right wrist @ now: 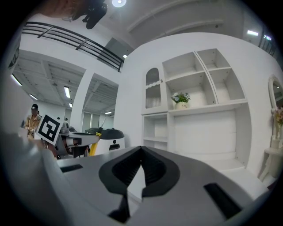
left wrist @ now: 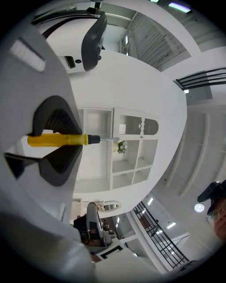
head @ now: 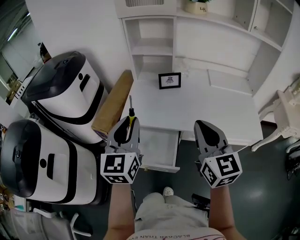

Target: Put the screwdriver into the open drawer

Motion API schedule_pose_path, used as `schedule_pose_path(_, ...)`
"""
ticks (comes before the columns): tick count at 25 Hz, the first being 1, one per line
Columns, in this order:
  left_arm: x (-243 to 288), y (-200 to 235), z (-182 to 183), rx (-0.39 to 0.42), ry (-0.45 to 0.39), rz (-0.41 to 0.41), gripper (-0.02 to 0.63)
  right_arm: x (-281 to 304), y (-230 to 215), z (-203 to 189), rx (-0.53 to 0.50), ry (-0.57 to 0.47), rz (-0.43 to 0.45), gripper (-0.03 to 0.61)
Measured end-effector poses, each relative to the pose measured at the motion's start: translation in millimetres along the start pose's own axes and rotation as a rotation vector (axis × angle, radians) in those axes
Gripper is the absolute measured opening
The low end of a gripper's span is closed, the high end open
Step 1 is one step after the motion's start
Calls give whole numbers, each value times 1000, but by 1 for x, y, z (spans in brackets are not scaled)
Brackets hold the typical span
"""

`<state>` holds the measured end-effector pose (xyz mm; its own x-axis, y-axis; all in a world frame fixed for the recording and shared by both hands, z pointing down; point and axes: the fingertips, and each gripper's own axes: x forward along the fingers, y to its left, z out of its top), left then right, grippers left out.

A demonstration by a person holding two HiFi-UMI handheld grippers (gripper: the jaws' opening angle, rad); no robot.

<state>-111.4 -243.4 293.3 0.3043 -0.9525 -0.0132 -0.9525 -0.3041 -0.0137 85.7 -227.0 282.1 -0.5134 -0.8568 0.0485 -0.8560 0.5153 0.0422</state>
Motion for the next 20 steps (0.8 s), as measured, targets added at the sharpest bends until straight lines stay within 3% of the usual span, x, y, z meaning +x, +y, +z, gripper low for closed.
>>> schedule_pose_path(20,28,-15,-104,-73,241,-42,81,9,-24,-101,117,214,-32,5)
